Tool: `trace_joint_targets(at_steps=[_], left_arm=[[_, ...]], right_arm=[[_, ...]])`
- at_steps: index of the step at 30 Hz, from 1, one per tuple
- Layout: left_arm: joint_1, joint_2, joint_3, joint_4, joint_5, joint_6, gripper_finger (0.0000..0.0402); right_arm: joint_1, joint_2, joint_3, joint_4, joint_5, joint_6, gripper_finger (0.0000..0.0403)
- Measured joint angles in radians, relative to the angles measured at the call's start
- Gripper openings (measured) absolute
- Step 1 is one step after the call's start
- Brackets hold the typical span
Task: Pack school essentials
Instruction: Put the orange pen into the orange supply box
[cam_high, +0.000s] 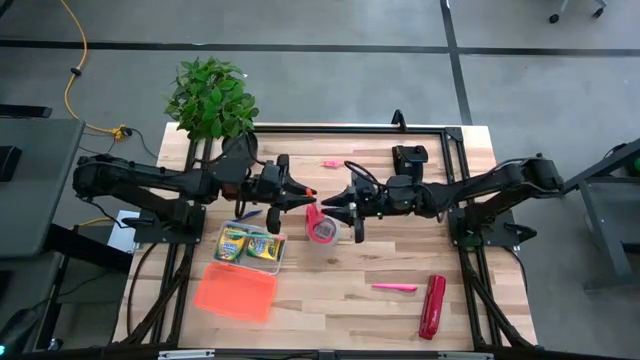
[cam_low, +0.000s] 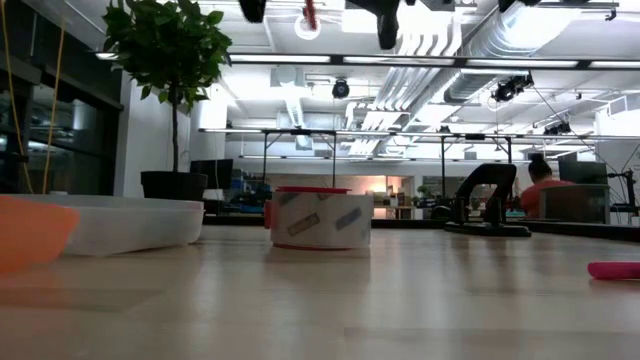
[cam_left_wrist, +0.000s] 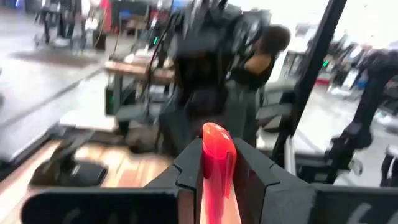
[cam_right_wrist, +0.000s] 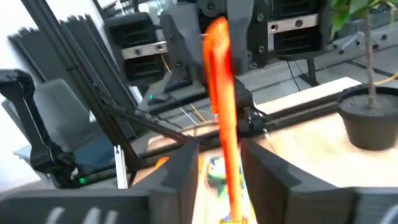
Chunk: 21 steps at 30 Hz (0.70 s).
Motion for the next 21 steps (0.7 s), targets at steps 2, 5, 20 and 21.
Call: trace_joint_targets(at_steps=[2,5,20,21], left_arm=[[0.013,-0.037,-0.002,-0.053,-0.007,0.009,0.0043],[0.029,-0.110,0.000,-0.119,-0.024,0.034,0.0043],[0.017,-0.382,-0.047,-0.278,-0.096,0.041,0.0042],[0.012,-0.388,-0.058,-0.277,-0.100,0.032,0.0042]], right_arm=[[0.000,-0.040,0.000,-0.074,0.003,-0.020,0.0129],[0.000,-0.114,0.000,-0.187,0.054,-0.054,0.0153],[0.000,-0.297,0.000,-0.213,0.219,-0.184,0.0172],[0.000,-0.297,0.000,-0.213,0.219,-0.184,0.0172]])
